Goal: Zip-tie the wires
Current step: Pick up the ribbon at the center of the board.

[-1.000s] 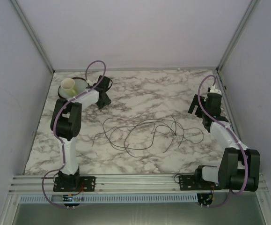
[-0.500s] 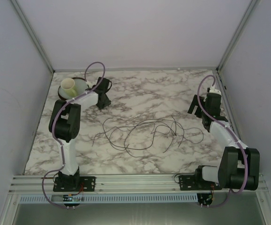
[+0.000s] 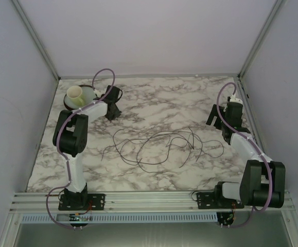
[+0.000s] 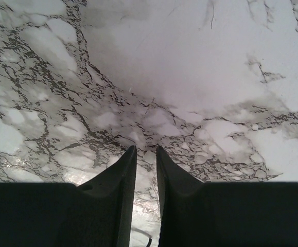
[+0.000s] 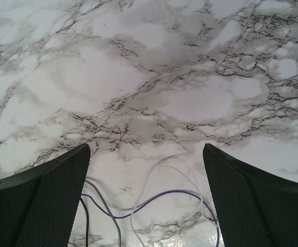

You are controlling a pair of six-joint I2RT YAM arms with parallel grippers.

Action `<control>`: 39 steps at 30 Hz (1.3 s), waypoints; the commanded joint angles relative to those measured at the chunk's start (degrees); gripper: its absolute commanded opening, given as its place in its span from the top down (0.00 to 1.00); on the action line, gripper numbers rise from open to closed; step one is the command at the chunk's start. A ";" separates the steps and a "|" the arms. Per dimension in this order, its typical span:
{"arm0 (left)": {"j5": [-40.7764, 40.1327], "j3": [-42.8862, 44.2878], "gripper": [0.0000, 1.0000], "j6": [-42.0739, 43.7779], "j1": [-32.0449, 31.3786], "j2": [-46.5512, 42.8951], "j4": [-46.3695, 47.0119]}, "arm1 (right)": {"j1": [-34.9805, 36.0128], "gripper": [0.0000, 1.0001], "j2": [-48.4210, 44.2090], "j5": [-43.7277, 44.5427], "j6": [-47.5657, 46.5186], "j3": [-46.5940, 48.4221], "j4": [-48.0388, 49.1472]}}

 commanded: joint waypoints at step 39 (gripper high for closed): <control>12.36 2.94 1.00 9.28 -4.69 -3.54 -0.78 | 18.05 0.04 7.16 -21.48 -8.48 0.57 30.97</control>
